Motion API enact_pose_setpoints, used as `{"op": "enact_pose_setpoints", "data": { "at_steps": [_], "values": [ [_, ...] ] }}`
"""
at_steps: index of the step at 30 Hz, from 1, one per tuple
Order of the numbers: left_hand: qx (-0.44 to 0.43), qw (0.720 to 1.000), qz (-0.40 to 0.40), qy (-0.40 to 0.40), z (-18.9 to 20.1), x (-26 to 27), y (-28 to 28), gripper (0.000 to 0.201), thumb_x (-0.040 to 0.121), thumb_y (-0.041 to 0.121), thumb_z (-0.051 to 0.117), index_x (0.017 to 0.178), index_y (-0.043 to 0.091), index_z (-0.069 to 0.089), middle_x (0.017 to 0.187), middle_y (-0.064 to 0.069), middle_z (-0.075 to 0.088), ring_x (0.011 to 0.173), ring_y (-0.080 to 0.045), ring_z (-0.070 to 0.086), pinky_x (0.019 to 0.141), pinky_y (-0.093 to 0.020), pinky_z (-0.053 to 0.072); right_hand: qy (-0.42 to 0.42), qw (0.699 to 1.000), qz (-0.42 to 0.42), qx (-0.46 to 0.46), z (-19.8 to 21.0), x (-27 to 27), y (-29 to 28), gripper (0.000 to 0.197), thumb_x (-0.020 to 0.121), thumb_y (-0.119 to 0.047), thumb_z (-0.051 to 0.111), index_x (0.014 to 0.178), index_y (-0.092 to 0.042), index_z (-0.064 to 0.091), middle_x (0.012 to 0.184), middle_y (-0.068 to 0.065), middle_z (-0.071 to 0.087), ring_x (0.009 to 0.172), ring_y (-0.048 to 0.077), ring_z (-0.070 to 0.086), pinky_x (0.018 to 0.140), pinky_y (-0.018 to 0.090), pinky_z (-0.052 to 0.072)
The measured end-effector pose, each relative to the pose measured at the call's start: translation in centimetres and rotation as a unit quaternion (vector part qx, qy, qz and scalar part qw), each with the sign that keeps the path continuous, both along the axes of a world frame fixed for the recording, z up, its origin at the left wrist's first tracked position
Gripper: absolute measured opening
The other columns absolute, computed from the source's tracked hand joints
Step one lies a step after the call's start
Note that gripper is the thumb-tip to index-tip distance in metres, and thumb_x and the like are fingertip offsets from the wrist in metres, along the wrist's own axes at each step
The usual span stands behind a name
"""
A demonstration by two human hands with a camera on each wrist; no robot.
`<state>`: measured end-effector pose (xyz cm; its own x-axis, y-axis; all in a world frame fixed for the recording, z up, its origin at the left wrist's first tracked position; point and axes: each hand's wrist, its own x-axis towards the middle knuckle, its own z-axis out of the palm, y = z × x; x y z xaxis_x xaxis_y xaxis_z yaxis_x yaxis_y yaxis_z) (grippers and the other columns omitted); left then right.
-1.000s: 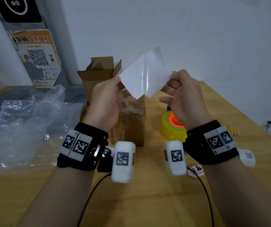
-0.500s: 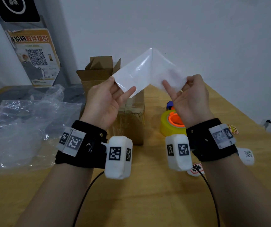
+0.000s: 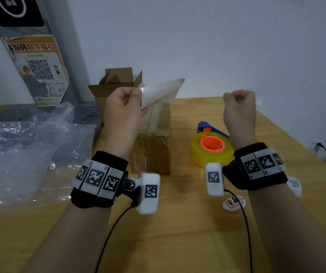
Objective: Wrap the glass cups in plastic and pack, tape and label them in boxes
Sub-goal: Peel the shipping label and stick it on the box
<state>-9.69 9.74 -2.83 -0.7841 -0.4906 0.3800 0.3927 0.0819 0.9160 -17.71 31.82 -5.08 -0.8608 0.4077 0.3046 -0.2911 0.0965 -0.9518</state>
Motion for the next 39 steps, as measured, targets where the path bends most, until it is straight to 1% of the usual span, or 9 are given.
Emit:
{"op": "enact_pose_setpoints", "data": {
  "at_steps": [4, 8, 12, 16, 19, 24, 28, 33, 39],
  "values": [
    [-0.015, 1.000, -0.001, -0.008, -0.1, 0.0, 0.1, 0.010, 0.102, 0.015, 0.058, 0.104, 0.011, 0.068, 0.113, -0.002, 0.067, 0.112, -0.018, 0.067, 0.083, -0.029, 0.063, -0.172, 0.974, 0.110, 0.094, -1.1, -0.5, -0.1, 0.023, 0.093, -0.041, 0.068, 0.112, -0.027, 0.064, 0.122, -0.003, 0.061, 0.117, 0.018, 0.055, 0.086, 0.032, 0.046],
    [-0.035, 0.999, -0.005, -0.015, -0.1, 0.0, 0.2, 0.009, 0.102, 0.016, 0.059, 0.100, 0.014, 0.068, 0.105, 0.004, 0.067, 0.105, -0.012, 0.068, 0.086, -0.029, 0.062, -0.159, 0.965, 0.127, 0.168, -0.4, 0.5, -0.6, 0.032, 0.079, -0.059, 0.066, 0.094, -0.034, 0.077, 0.127, -0.003, 0.067, 0.132, 0.023, 0.050, 0.107, 0.045, 0.044],
    [-0.036, 0.999, -0.023, -0.027, -0.1, 0.3, 0.3, 0.010, 0.099, 0.015, 0.064, 0.093, 0.017, 0.071, 0.092, 0.008, 0.071, 0.093, -0.006, 0.071, 0.090, -0.032, 0.062, -0.109, 0.966, 0.197, 0.128, 2.2, 3.3, -1.6, 0.042, 0.099, -0.054, 0.056, 0.092, -0.020, 0.080, 0.099, -0.008, 0.079, 0.100, 0.015, 0.069, 0.088, 0.037, 0.050],
    [-0.101, 0.993, -0.052, -0.030, -0.1, 0.9, 0.9, 0.008, 0.095, 0.022, 0.070, 0.091, 0.021, 0.077, 0.084, 0.006, 0.076, 0.088, -0.010, 0.073, 0.090, -0.035, 0.061, -0.132, 0.944, 0.273, 0.128, 3.0, 4.8, -2.7, 0.056, 0.098, -0.064, 0.052, 0.096, -0.015, 0.080, 0.091, 0.000, 0.080, 0.079, 0.020, 0.072, 0.073, 0.035, 0.052],
    [-0.186, 0.979, -0.079, -0.013, 0.0, 1.5, 1.4, 0.007, 0.094, 0.024, 0.072, 0.092, 0.023, 0.079, 0.081, 0.012, 0.076, 0.081, -0.002, 0.070, 0.076, -0.022, 0.058, -0.115, 0.955, 0.231, 0.147, 2.6, 4.5, -3.2, 0.042, 0.096, -0.055, 0.062, 0.092, -0.017, 0.080, 0.084, -0.001, 0.080, 0.068, 0.017, 0.070, 0.063, 0.031, 0.052],
    [-0.214, 0.967, -0.135, -0.015, -0.1, 1.8, 1.9, 0.008, 0.093, 0.019, 0.076, 0.095, 0.015, 0.082, 0.092, -0.007, 0.079, 0.096, -0.027, 0.073, 0.090, -0.050, 0.058, -0.077, 0.973, 0.209, 0.065, 2.0, 3.9, -3.1, 0.009, 0.093, -0.019, 0.072, 0.090, -0.012, 0.077, 0.086, 0.007, 0.077, 0.062, 0.021, 0.070, 0.057, 0.034, 0.058],
    [-0.153, 0.970, -0.187, -0.035, 0.4, 2.3, 1.9, 0.017, 0.100, 0.013, 0.063, 0.097, 0.010, 0.079, 0.097, -0.005, 0.079, 0.098, -0.026, 0.074, 0.083, -0.051, 0.063, -0.044, 0.980, 0.189, -0.047, 2.2, 3.8, -2.9, 0.004, 0.093, -0.007, 0.068, 0.089, -0.006, 0.069, 0.091, 0.012, 0.075, 0.065, 0.029, 0.075, 0.057, 0.040, 0.062],
    [-0.009, 0.991, -0.104, -0.081, 0.6, 1.5, 0.4, 0.021, 0.104, 0.024, 0.058, 0.097, 0.015, 0.076, 0.086, 0.001, 0.074, 0.087, -0.018, 0.072, 0.068, -0.034, 0.063, 0.005, 0.976, 0.204, -0.069, 2.7, 4.0, -2.2, 0.018, 0.092, -0.004, 0.058, 0.076, -0.013, 0.056, 0.077, 0.006, 0.067, 0.052, 0.026, 0.057, 0.046, 0.032, 0.047],
    [-0.022, 0.974, -0.153, -0.166, 0.6, 0.8, -0.5, 0.038, 0.105, 0.049, 0.050, 0.111, 0.021, 0.076, 0.103, 0.004, 0.079, 0.101, -0.019, 0.073, 0.074, -0.033, 0.054, 0.018, 0.949, 0.316, 0.007, 2.4, 4.5, -3.4, 0.018, 0.082, -0.008, 0.053, 0.069, -0.019, 0.047, 0.070, 0.007, 0.053, 0.048, 0.022, 0.045, 0.039, 0.023, 0.029]
  ]
}}
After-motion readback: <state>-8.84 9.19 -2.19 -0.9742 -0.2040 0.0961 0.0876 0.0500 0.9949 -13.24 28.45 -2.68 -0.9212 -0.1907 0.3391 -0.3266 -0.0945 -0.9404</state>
